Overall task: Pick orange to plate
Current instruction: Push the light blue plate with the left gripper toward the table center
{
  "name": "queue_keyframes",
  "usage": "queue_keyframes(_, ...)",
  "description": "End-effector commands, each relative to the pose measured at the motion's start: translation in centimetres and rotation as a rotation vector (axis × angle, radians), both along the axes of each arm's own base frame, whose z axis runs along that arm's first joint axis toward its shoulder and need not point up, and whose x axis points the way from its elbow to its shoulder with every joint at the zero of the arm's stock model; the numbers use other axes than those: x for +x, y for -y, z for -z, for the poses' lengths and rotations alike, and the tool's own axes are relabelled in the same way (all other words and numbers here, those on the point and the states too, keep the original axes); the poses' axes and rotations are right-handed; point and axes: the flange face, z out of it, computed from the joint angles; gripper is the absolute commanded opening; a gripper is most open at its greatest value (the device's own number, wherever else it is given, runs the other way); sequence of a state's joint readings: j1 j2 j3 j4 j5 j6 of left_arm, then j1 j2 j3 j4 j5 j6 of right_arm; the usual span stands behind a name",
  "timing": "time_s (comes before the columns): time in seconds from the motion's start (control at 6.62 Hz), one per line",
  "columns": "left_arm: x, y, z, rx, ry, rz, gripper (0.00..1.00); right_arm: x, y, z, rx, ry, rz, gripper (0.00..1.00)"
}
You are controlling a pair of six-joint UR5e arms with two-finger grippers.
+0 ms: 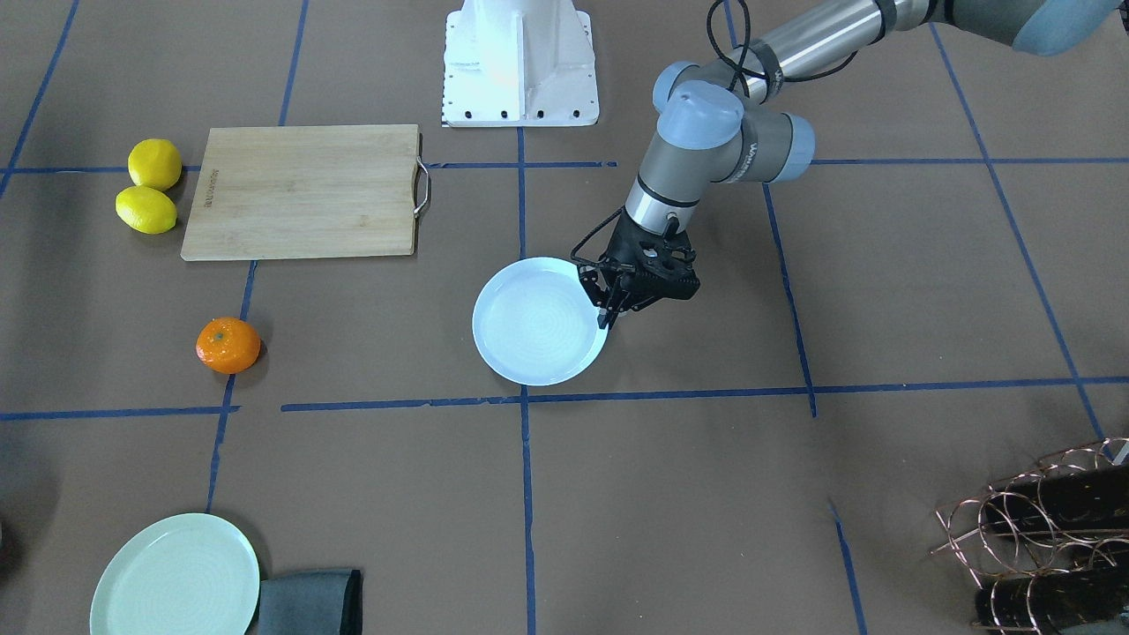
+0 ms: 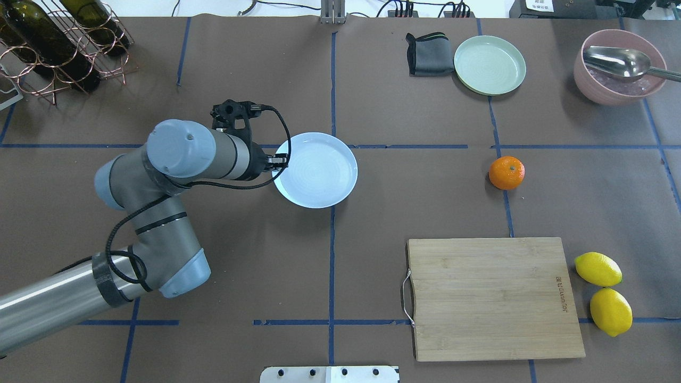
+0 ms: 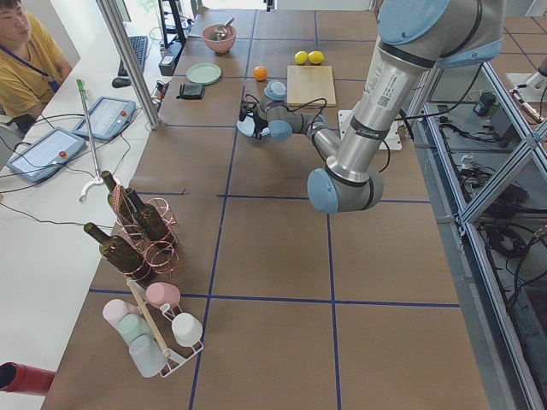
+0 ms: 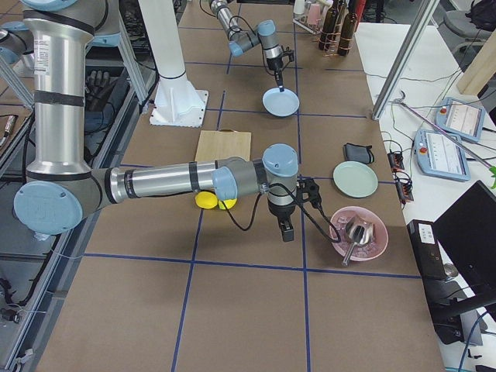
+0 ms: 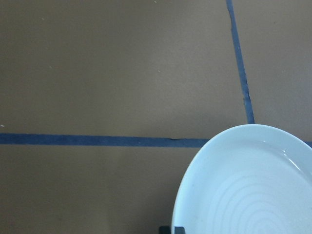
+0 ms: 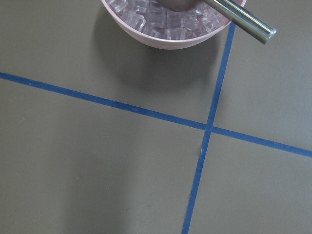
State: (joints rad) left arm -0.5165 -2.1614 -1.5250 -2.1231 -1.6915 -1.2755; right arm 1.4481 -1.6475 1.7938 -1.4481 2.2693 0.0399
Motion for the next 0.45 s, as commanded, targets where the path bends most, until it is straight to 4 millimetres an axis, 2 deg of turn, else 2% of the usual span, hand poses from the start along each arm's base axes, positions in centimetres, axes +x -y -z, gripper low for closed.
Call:
queue_keyframes(0.0,2.14,-1.84,-0.12,0.003,0.007,-0.026,0.00,-0.01,0.00,-0.18,-0.007,0.001,-0.003,1.00)
queue_keyframes(0.15,2.54,-2.35,-0.01,0.006,0.007,-0.034,0.56,-0.01,0.00,-0.18,-0.007,0.001,-0.003,1.00)
queue_keyframes(0.3,2.57,-2.58,0.05,0.017,0.011,-0.044,1.00,-0.01,0.00,-0.10,-0.004,0.001,-0.002,1.00)
